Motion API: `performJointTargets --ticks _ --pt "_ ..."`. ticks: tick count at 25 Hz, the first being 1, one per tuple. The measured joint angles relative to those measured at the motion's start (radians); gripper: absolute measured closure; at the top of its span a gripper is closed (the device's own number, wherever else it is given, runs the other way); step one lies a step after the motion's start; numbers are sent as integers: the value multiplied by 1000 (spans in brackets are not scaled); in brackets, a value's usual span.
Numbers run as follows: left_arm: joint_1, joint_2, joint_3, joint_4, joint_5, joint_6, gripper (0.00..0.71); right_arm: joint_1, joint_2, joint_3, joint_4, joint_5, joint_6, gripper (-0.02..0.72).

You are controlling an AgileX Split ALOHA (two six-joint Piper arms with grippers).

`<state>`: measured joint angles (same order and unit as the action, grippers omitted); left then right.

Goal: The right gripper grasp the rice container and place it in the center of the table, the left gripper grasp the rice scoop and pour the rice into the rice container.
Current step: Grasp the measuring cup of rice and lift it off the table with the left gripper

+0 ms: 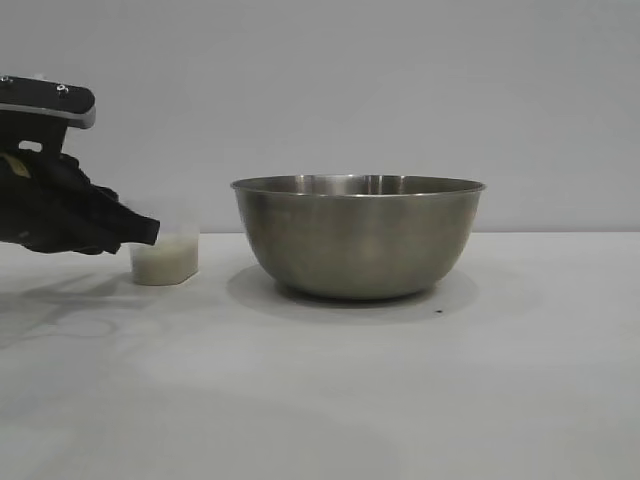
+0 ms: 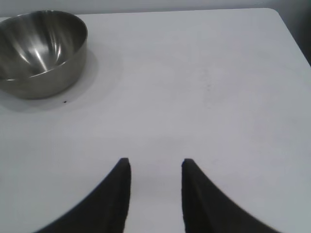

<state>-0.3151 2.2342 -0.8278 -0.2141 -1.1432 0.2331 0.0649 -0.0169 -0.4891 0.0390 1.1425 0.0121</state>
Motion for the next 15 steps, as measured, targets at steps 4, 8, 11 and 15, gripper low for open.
performJointTargets --ticks 4,8,11,15 --pt "0 29 -29 0 0 1 483 0 0 0 0 0 0 449" --pt "0 41 -42 4 0 1 483 0 0 0 0 0 0 449" --pt "0 47 -51 11 2 1 483 0 0 0 0 0 0 449" --pt "13 47 -66 60 2 2 598 0 0 0 0 0 0 449"
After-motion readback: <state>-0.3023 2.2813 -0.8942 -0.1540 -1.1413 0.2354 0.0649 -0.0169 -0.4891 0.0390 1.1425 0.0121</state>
